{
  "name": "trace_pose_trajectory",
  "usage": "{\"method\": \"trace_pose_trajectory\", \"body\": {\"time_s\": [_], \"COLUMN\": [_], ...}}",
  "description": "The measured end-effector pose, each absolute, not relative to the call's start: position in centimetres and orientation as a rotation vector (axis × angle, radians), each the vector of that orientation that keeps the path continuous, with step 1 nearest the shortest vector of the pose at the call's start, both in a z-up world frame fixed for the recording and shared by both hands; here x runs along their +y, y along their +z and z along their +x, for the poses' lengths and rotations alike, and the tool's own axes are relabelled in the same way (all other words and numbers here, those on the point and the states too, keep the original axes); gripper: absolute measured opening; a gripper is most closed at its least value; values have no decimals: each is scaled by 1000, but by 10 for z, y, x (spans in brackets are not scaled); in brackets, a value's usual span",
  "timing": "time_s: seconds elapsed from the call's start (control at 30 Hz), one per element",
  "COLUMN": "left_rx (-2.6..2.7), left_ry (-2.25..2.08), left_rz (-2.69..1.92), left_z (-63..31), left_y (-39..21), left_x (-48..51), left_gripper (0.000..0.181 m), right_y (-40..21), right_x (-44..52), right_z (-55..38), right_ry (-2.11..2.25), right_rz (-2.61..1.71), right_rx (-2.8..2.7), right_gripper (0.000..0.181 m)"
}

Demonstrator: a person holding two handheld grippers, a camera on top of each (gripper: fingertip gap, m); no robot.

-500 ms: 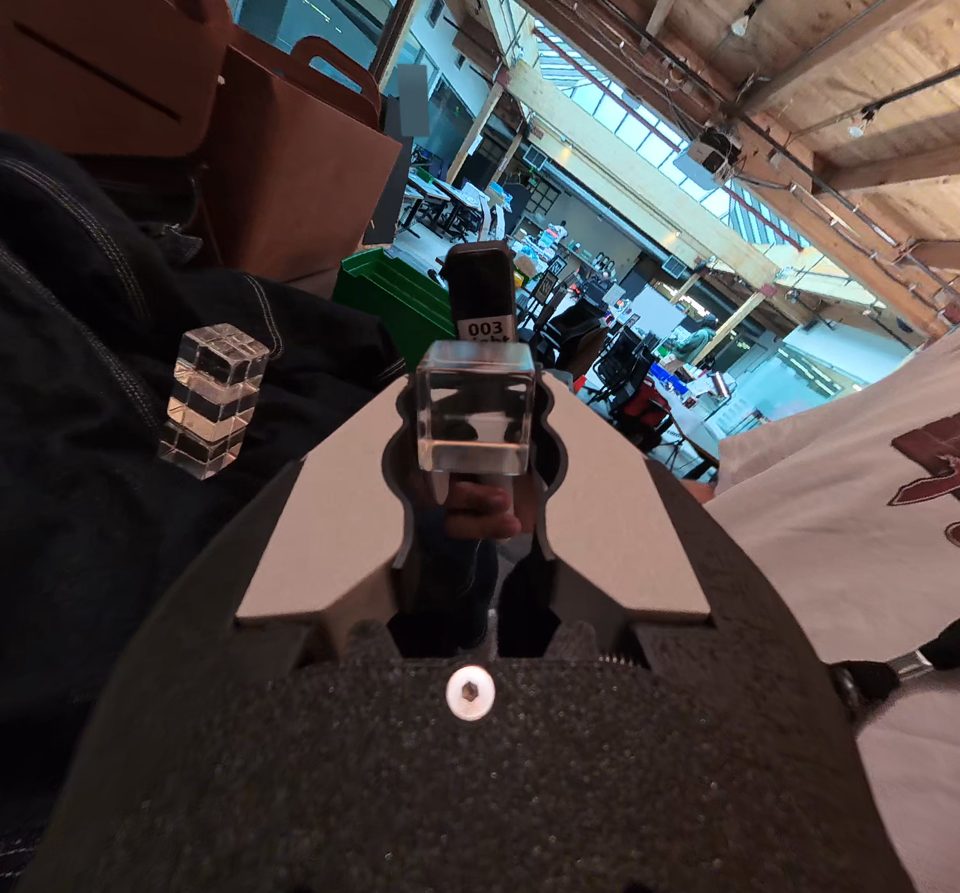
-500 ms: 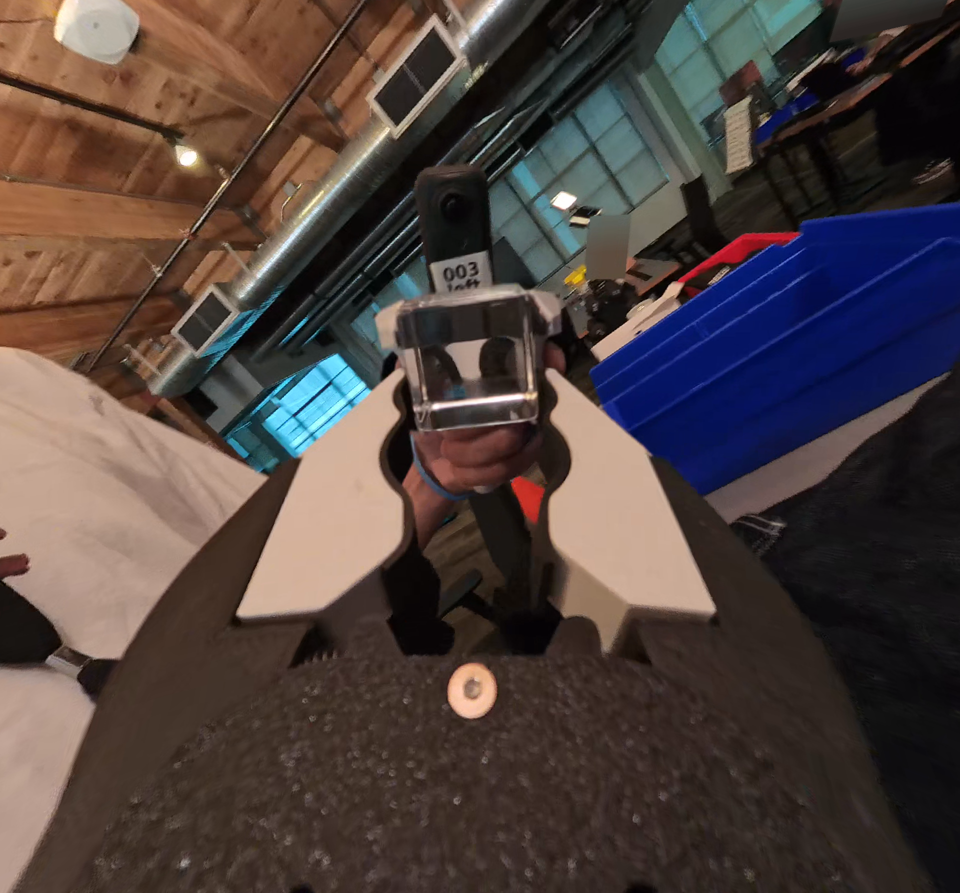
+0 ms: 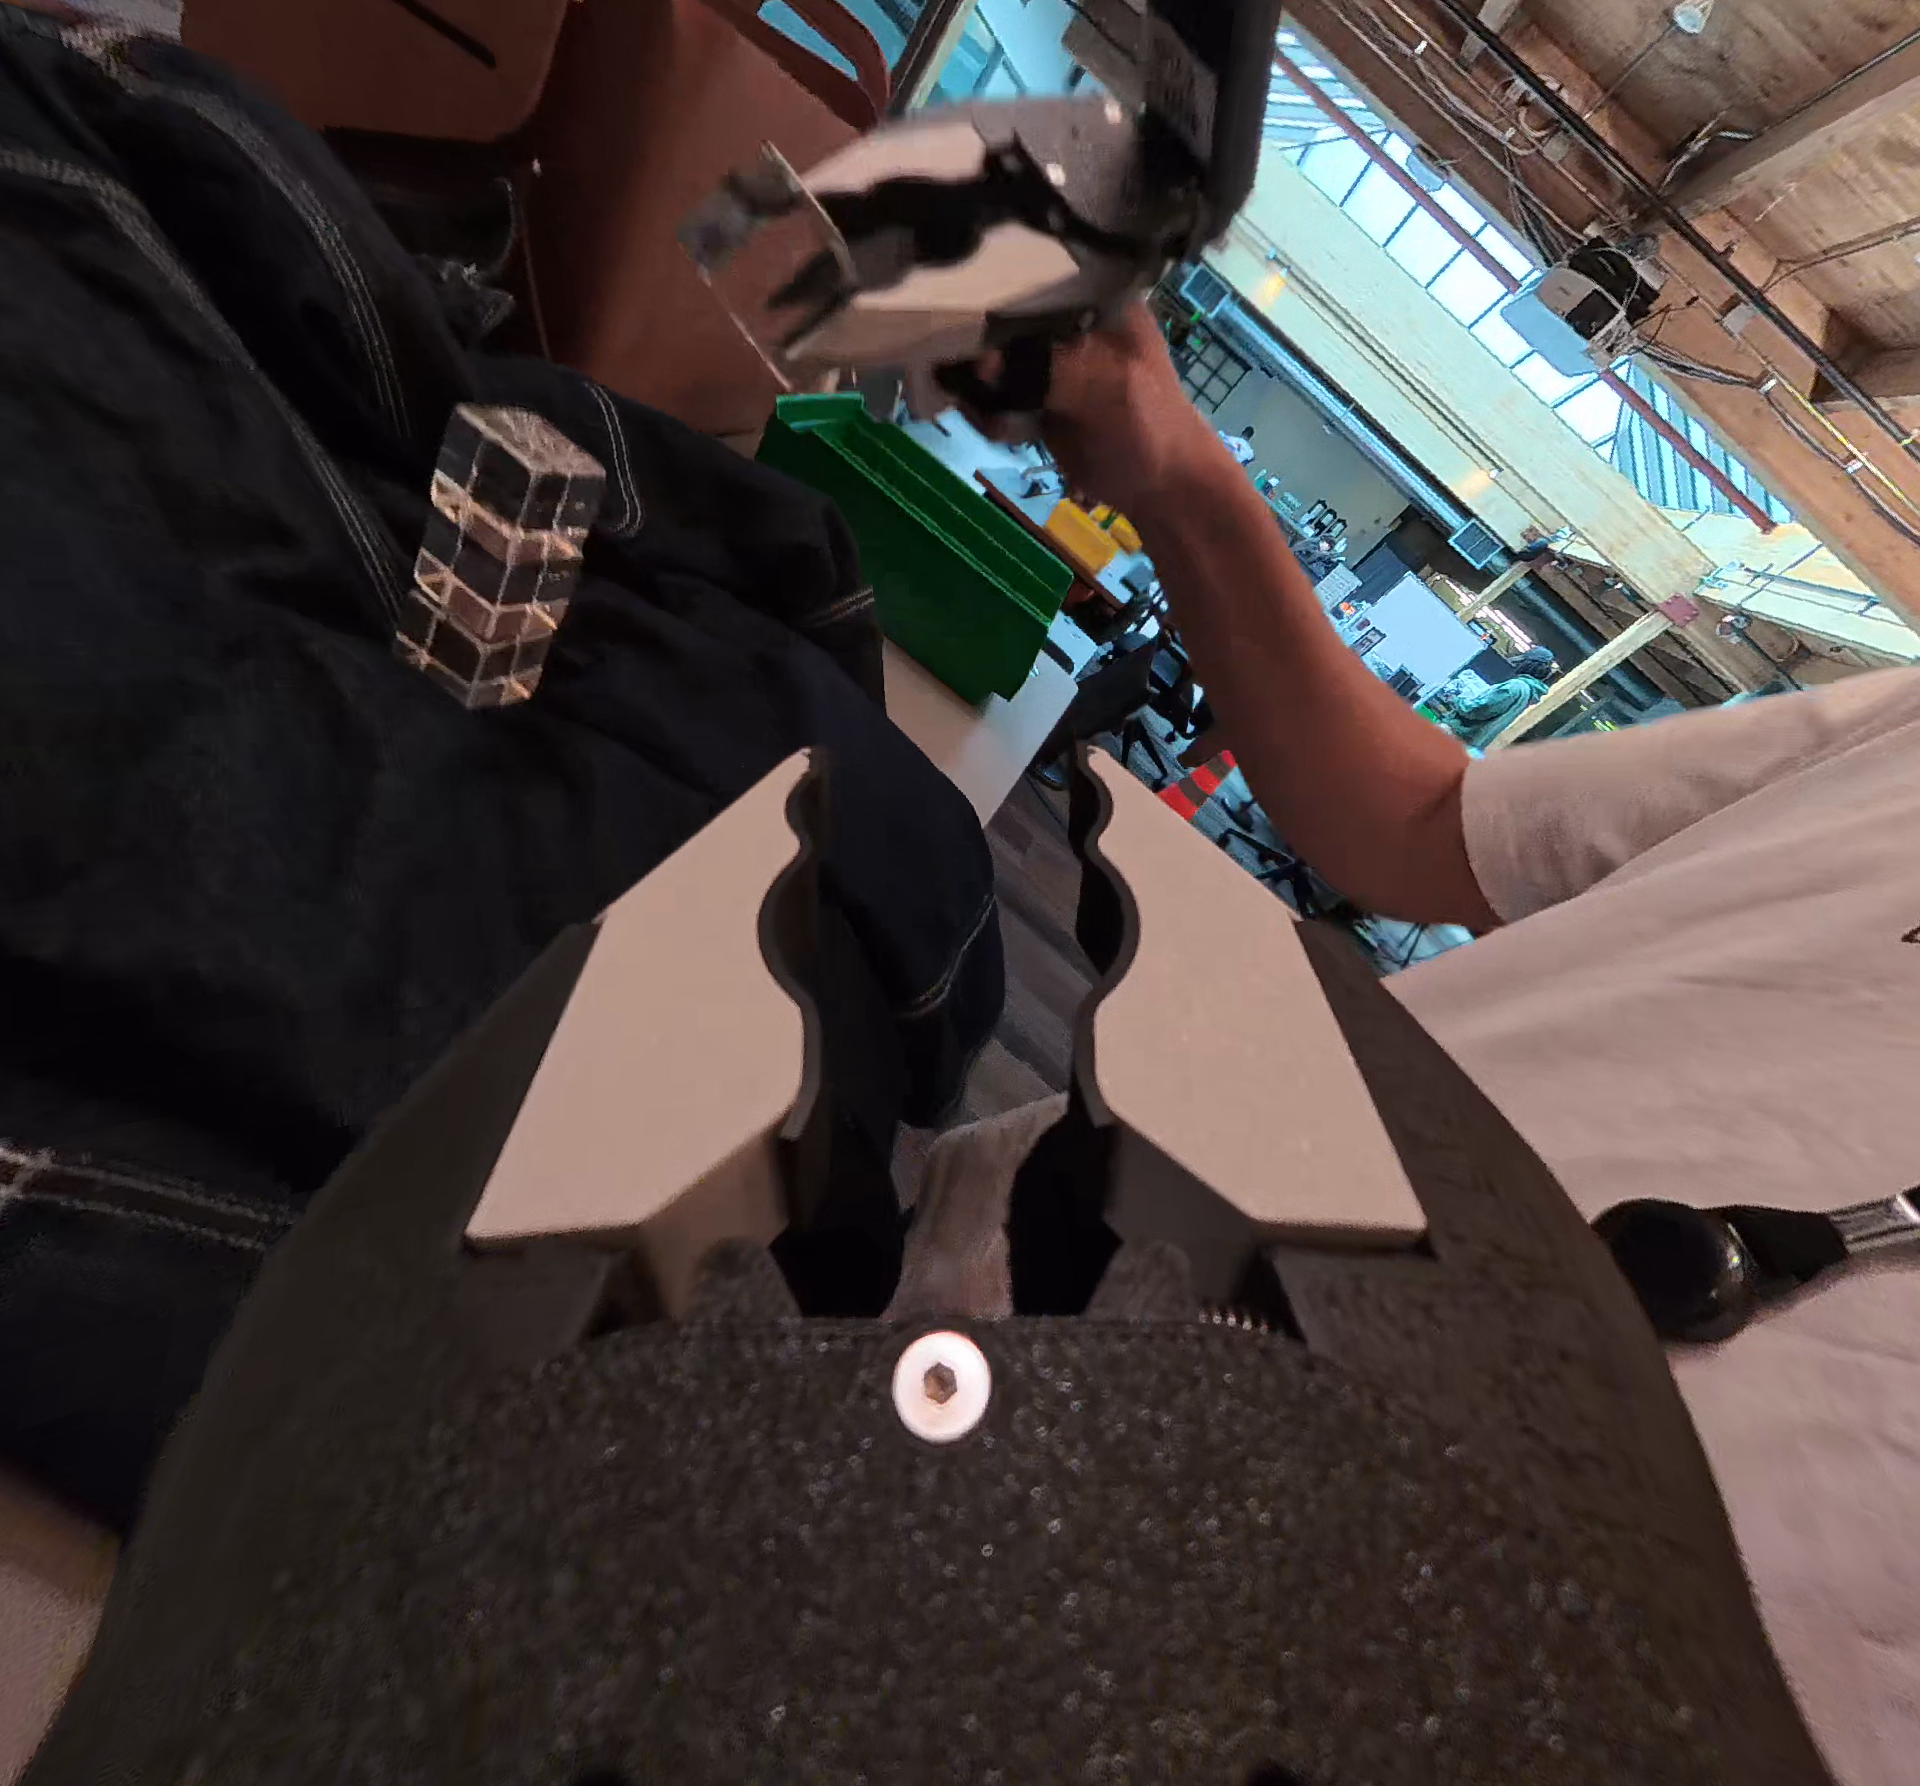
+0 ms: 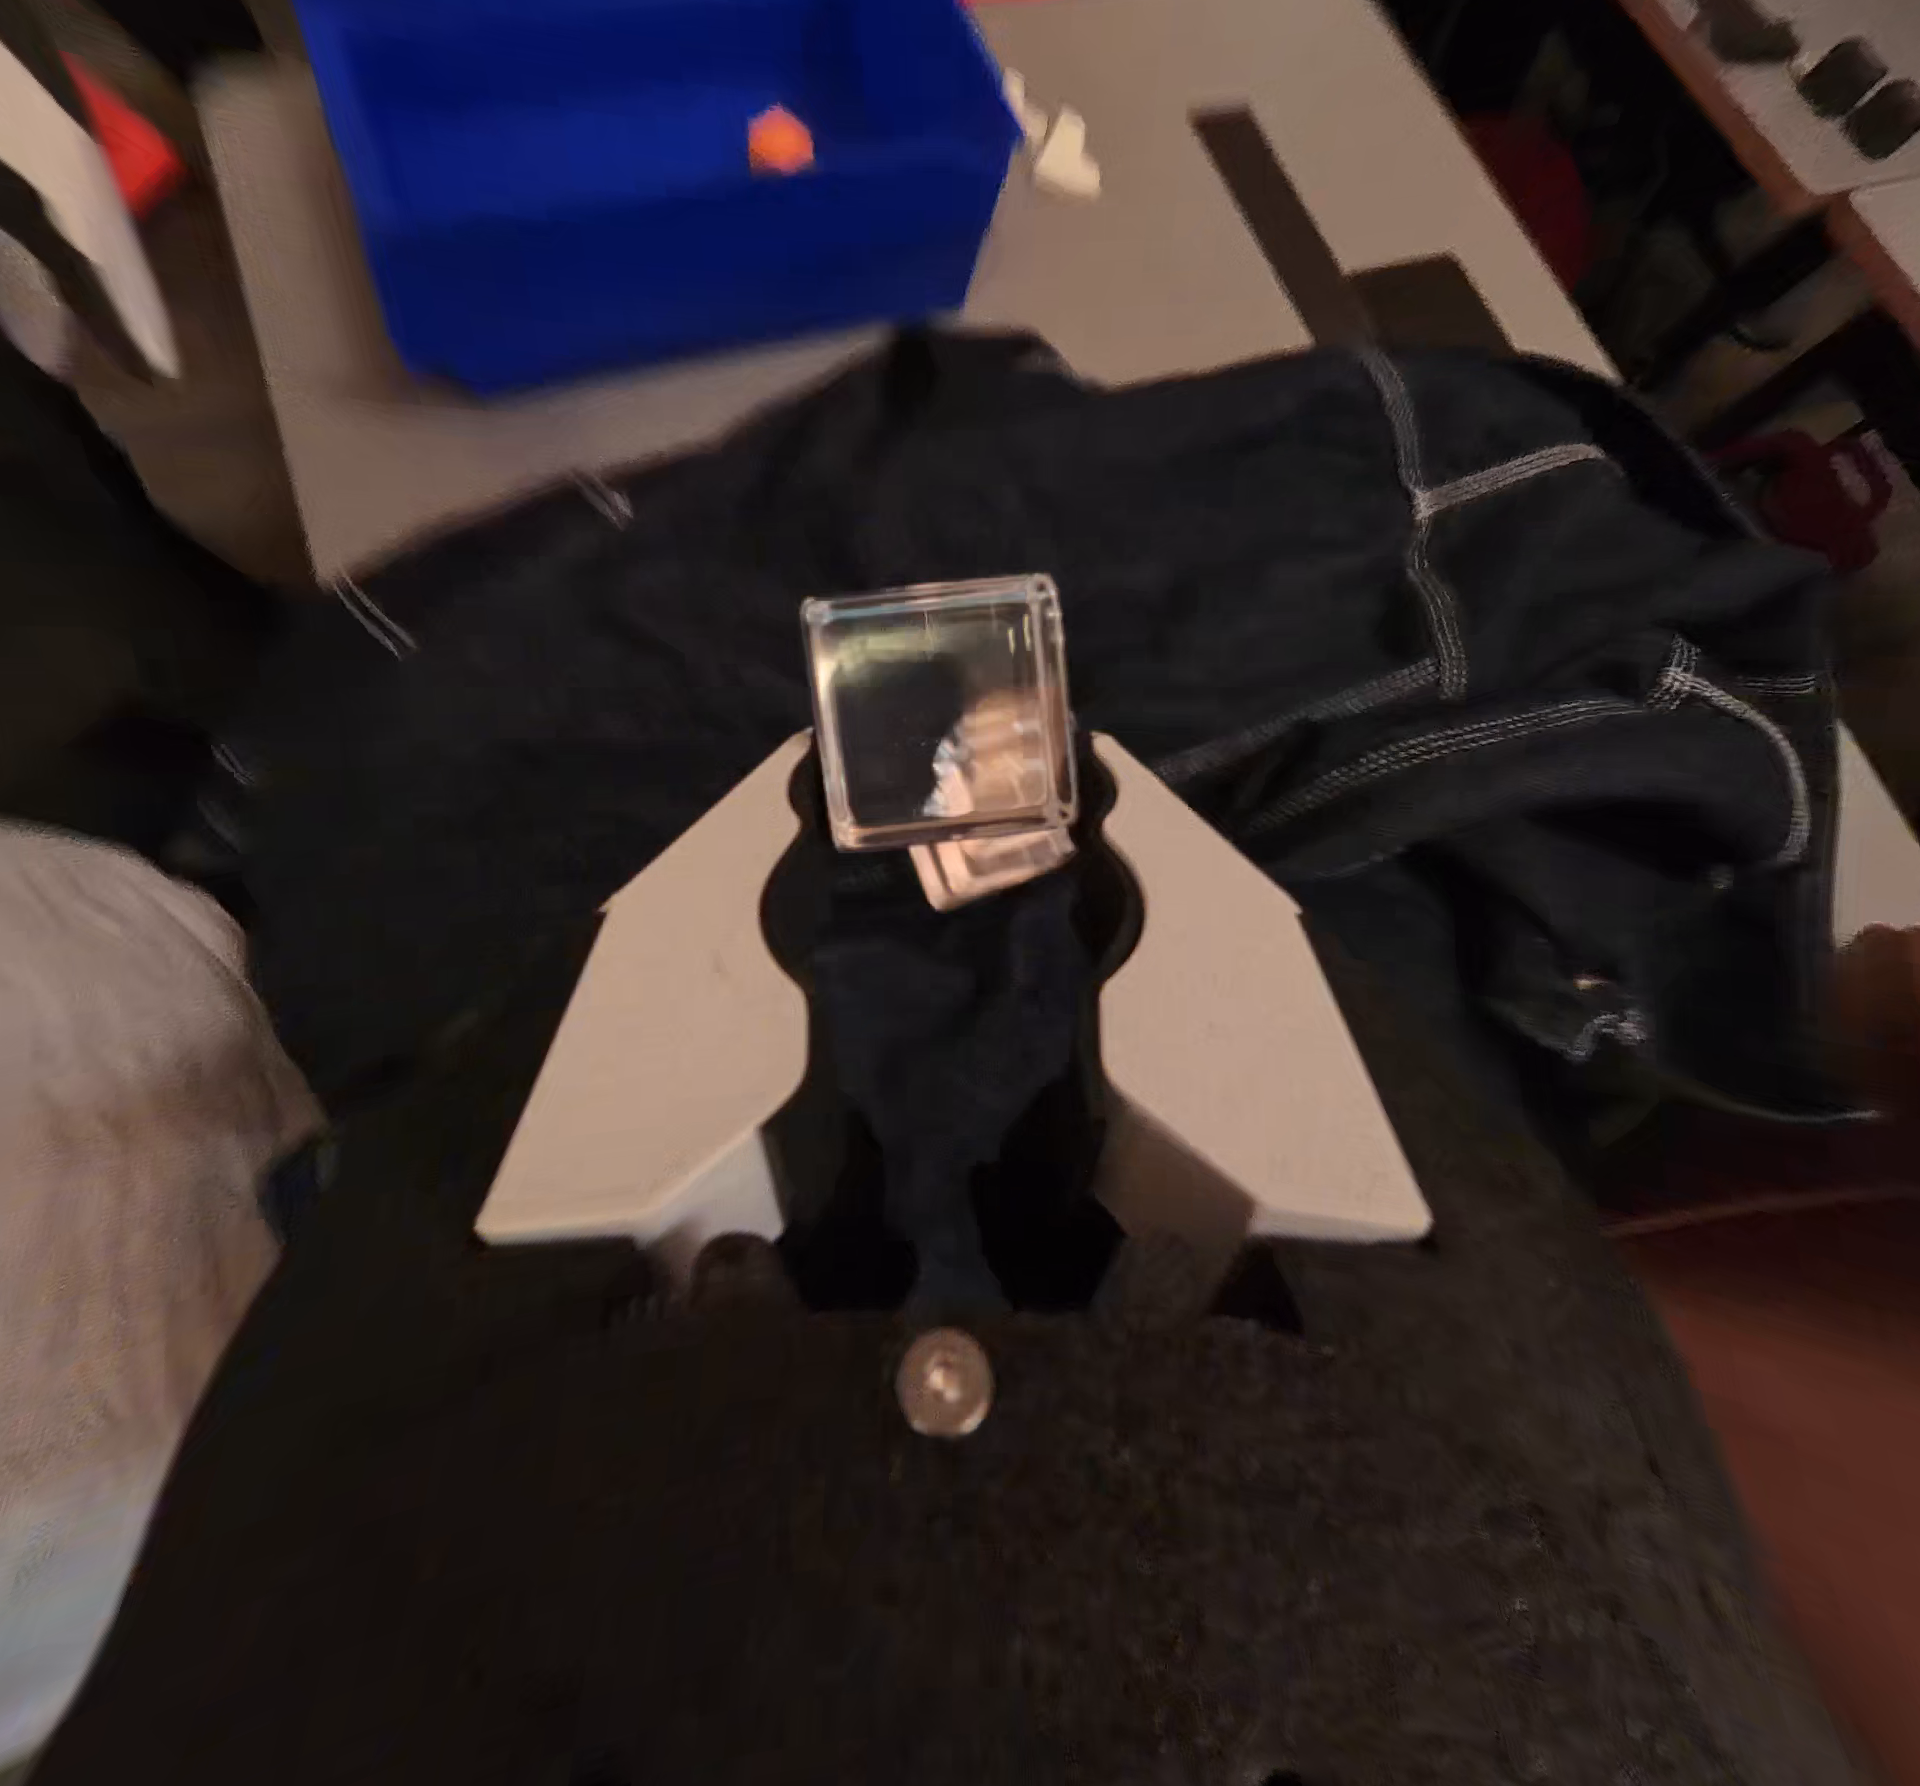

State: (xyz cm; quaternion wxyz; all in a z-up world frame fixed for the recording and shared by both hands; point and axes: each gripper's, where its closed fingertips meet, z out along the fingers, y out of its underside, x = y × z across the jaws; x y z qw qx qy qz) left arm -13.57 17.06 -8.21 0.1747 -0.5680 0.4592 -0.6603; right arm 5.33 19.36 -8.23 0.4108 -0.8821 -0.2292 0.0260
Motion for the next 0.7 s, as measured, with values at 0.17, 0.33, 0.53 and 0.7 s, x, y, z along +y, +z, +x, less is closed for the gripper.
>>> {"method": "trace_pose_trajectory", "body": {"time_s": [0.17,0.33,0.53,0.7], "left_rx": [1313,1313,1320,1339], "left_ry": [-1860,-1863,-1845,-1830], "left_rz": [-1682,-1680,-1681,-1689], "left_z": [-146,-150,-150,-149], "left_y": [-105,-107,-106,-108], "left_x": [155,144,143,143], "left_gripper": [47,47,47,47], "right_y": [-118,-134,-146,-148], "right_x": [216,226,230,232], "right_z": [73,78,77,76], "right_ry": [62,103,135,114], "right_rz": [-2367,-2421,-2447,-2452], "right_rx": [-792,-853,-880,-878], "right_gripper": [46,46,46,46]}}
